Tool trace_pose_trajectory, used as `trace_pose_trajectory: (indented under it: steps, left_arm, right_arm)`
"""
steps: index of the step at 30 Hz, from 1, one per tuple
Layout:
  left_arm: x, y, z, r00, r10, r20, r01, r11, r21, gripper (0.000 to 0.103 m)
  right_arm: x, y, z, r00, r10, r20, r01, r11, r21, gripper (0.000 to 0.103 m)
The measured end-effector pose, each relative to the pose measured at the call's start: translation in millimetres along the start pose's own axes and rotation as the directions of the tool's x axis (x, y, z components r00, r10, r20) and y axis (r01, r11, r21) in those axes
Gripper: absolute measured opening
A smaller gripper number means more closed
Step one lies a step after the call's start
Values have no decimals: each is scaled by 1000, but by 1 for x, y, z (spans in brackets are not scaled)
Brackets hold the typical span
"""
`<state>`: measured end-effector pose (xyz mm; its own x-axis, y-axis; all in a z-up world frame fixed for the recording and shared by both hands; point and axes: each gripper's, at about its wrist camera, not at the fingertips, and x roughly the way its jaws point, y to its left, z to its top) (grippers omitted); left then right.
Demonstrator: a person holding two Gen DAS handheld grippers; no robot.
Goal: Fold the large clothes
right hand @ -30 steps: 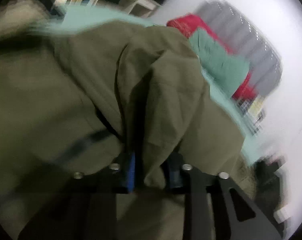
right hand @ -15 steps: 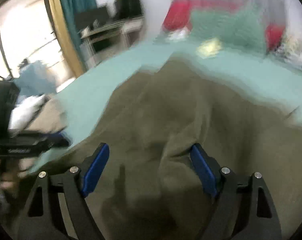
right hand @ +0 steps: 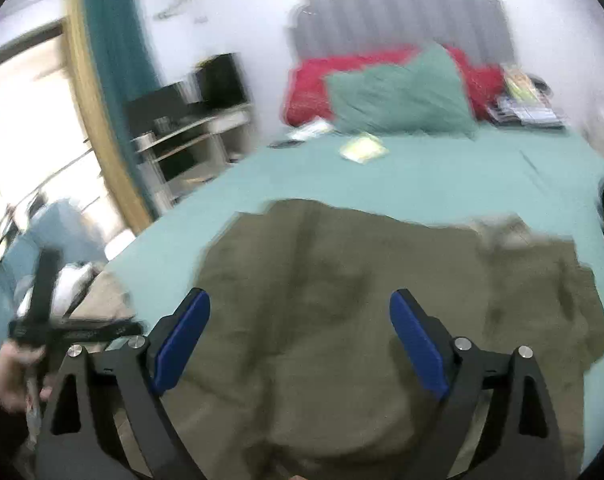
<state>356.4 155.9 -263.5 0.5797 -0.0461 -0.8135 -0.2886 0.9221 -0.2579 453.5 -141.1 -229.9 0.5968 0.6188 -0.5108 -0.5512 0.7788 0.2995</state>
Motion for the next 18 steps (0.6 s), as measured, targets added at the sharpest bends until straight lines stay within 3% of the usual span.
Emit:
trace_pose_trajectory:
  steps: [4, 8, 13, 18]
  left_arm:
    - [8, -6, -3, 1000, 6, -17, -5, 1000, 25, 38]
    - [16, -7, 0, 999, 21, -30, -21, 999, 29, 38]
    - [13, -5, 7, 1000, 28, -11, -28, 1000, -2, 38]
    - [6, -11, -1, 1000, 28, -3, -28, 998, 56, 38]
  right_arm:
    - [36, -59, -12, 979, -135, -151, 154, 980, 124, 91]
    - [54, -89, -18, 890, -392, -231, 413, 910, 47, 89]
    - [6, -81, -7, 894, -421, -154, 433, 900, 54, 90]
    - [-54, -61, -36, 860, -493, -133, 487, 870, -79, 91]
